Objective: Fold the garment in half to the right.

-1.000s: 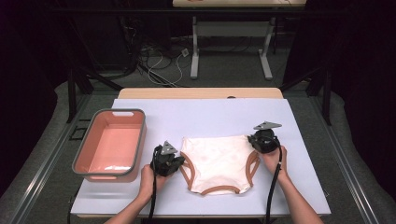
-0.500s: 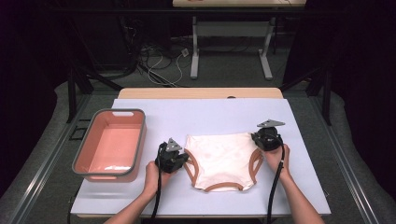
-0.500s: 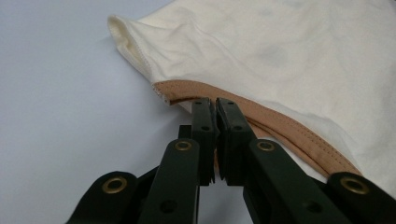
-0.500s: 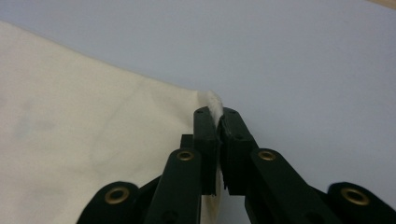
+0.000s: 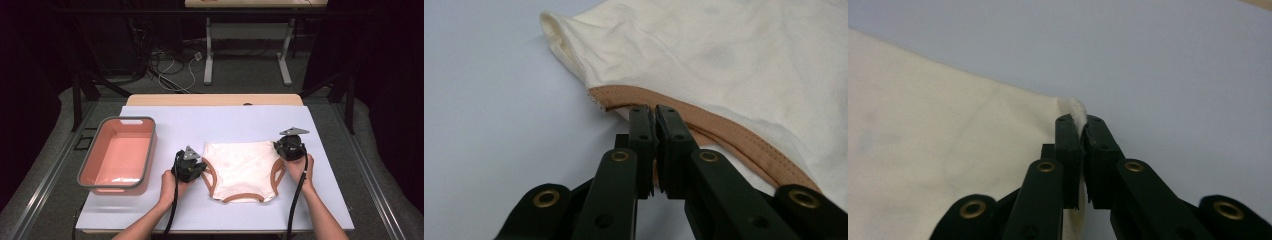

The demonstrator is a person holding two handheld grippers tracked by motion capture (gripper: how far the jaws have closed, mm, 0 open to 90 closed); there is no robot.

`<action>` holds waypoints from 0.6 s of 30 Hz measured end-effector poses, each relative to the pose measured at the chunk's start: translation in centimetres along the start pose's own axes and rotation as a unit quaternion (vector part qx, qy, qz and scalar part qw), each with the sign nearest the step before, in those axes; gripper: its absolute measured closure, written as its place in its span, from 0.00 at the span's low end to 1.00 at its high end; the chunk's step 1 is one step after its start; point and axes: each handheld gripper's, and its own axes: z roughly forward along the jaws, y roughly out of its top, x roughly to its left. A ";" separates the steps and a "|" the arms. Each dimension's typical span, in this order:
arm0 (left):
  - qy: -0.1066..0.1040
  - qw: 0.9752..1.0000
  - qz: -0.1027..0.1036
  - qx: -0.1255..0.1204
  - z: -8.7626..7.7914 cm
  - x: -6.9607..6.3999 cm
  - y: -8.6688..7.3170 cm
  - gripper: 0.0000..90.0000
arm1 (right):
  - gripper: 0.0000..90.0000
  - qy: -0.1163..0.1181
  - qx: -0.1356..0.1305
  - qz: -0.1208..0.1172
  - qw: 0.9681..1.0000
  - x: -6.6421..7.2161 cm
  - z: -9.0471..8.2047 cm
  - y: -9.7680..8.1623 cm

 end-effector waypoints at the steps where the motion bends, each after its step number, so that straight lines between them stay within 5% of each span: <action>1: 0.003 1.000 0.001 0.000 0.0 0.0 0.0 0.96 | 0.96 -0.001 -0.001 0.000 1.000 -0.1 0.0 0.0; 12: 0.002 1.000 0.000 0.003 0.6 0.1 0.2 0.93 | 0.92 -0.011 0.012 0.001 1.000 -0.4 0.3 -0.2; 18: 0.003 1.000 -0.001 0.003 0.0 0.2 0.1 0.73 | 0.65 -0.004 0.000 0.013 1.000 -0.6 -0.4 -0.2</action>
